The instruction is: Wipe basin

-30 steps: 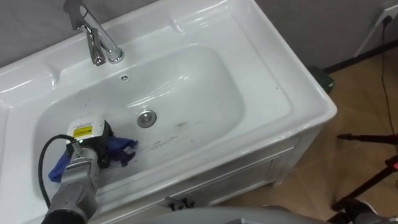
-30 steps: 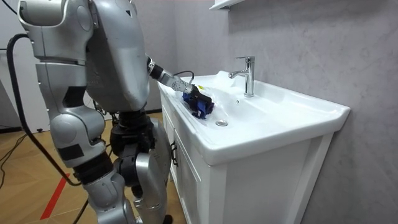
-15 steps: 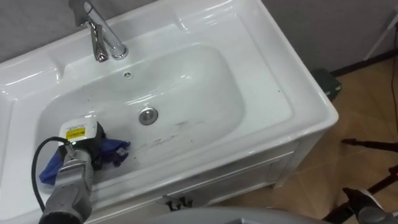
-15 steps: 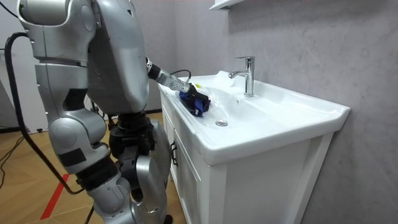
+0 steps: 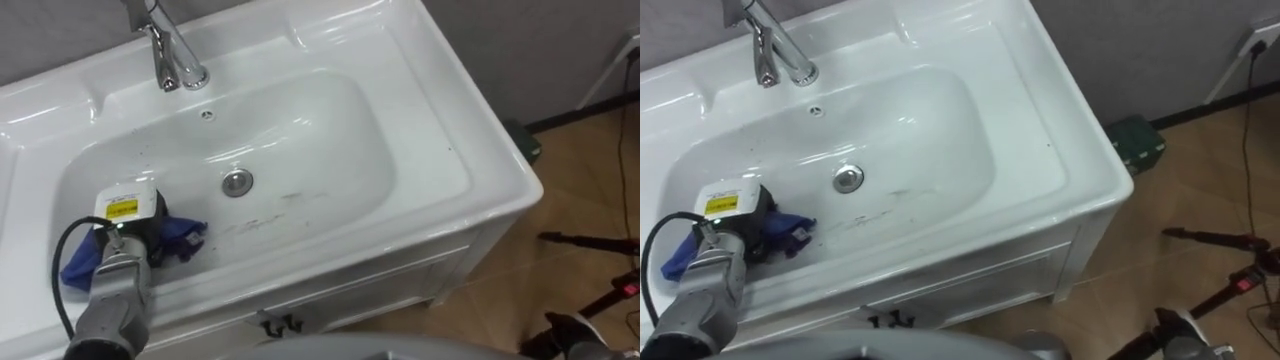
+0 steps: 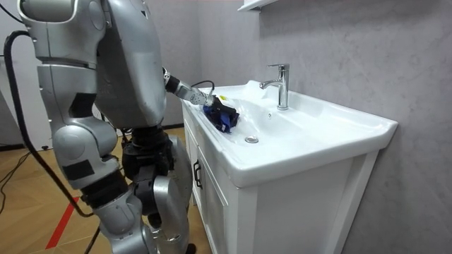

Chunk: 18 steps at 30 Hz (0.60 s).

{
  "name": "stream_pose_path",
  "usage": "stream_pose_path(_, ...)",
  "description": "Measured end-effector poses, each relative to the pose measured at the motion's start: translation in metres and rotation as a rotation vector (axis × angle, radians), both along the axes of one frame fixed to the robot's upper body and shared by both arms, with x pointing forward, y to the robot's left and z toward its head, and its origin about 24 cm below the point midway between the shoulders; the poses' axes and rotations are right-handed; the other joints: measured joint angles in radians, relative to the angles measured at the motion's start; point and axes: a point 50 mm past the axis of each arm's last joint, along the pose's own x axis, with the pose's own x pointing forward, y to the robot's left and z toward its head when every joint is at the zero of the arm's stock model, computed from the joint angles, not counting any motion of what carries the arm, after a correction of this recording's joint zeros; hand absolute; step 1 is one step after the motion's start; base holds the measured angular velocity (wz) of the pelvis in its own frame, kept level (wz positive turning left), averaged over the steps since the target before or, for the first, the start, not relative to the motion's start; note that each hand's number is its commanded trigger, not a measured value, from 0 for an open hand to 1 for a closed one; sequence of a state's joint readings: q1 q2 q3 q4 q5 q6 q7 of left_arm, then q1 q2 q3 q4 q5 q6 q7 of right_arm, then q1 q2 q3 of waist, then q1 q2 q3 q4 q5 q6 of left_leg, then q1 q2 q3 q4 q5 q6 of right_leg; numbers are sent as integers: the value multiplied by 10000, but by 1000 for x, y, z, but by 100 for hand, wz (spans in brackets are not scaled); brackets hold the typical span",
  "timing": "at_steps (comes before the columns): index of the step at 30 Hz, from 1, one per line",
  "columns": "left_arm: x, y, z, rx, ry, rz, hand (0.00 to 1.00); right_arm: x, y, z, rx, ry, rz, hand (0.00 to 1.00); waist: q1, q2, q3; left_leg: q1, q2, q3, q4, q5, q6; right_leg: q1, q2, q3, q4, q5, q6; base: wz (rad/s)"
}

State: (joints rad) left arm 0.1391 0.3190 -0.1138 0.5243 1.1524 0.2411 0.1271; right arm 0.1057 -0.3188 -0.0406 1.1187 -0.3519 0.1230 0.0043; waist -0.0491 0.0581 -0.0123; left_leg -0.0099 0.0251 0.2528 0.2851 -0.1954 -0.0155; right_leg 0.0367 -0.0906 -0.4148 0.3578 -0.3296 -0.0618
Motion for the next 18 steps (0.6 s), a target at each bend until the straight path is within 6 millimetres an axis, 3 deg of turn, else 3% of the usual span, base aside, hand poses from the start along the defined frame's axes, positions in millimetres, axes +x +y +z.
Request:
stream_pose_path(4,10,-5,6,207,-365,-3,100,-3,6,-4,141,248,241,0,-32,-289,126,-13,-18,-50,-124,151,20,-35,38,-15,-152,59,-11,7)
stream_pose_path(11,36,-24,11,-435,-933,-108,100,7,25,-10,509,237,790,0,-364,-636,146,-306,-26,-25,-150,225,68,-197,18,-115,-143,81,-11,12)
stream_pose_path(18,69,-60,19,-1354,-1230,-917,100,10,39,-16,833,659,1133,0,-553,-719,182,-409,-22,85,-168,242,96,-373,12,93,-131,106,20,1)
